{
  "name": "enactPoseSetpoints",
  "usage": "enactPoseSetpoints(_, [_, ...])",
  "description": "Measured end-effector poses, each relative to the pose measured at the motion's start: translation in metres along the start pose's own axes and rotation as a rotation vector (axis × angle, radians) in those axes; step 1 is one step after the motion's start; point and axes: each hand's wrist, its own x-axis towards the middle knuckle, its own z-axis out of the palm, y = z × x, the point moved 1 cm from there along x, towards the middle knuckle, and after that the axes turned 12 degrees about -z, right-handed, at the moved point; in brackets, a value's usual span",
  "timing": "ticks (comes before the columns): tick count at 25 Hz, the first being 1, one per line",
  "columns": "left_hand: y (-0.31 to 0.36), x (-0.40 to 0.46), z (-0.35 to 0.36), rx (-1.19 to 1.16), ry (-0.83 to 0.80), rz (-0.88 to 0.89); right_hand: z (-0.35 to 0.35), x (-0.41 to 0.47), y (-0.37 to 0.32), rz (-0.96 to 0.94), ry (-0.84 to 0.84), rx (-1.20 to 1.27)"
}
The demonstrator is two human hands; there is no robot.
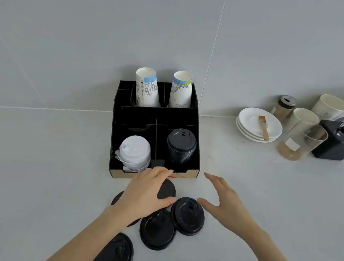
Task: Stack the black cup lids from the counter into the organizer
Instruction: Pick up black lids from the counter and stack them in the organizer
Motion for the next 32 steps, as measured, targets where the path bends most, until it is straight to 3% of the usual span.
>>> enactPoseSetpoints(7, [-0.004,0.002,0.035,0.182,-0.132,-0.029,0.035,-0.022,0.022,0.119,-0.096,0.050])
enactPoseSetpoints(18, [0.002,0.006,0.065,0.152,-0.239,-0.040,0.053,-0.021,0.026,0.107,-0.093,0.073])
enactPoseSetpoints(32, [-0.007,0.007,0.035,-0.184,-0.068,0.038,0.029,-0.001,0.003,-0.074,0.033,0.016])
